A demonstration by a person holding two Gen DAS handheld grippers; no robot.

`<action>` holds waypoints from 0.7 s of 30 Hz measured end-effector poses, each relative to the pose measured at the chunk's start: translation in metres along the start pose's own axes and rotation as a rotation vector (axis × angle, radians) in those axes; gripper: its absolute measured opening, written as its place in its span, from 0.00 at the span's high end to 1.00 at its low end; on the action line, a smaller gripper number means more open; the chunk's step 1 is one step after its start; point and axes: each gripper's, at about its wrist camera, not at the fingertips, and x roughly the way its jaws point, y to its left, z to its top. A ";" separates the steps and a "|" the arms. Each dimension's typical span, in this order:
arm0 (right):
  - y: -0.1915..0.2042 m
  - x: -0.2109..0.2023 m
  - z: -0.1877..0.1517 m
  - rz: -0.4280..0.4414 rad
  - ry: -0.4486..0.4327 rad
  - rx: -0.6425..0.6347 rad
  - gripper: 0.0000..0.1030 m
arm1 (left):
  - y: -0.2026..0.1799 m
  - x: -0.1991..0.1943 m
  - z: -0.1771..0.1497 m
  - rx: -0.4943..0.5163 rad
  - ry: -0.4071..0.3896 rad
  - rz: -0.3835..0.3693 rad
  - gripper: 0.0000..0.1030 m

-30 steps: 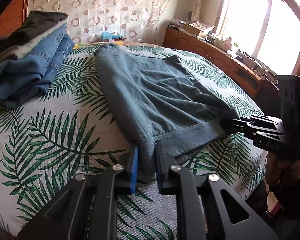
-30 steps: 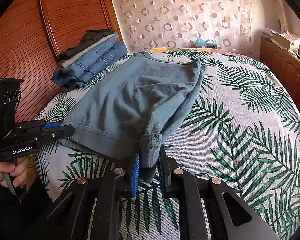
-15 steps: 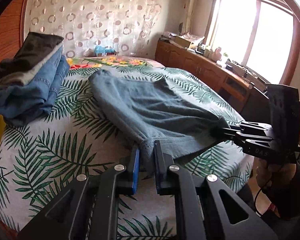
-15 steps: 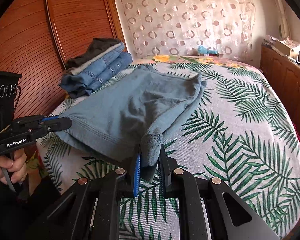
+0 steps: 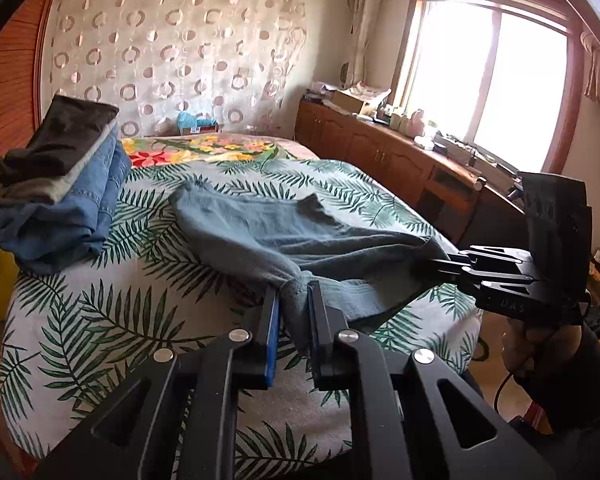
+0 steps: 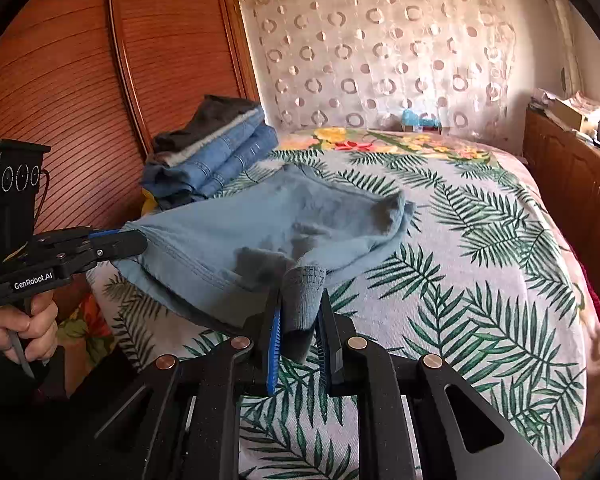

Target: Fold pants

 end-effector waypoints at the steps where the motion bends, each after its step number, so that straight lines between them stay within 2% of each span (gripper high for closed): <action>1: -0.001 -0.001 0.000 0.001 -0.003 -0.001 0.85 | -0.001 -0.003 0.002 0.002 -0.006 -0.004 0.87; 21: 0.001 -0.032 0.000 0.008 -0.071 -0.029 0.85 | -0.020 -0.036 0.018 0.067 -0.075 -0.015 0.87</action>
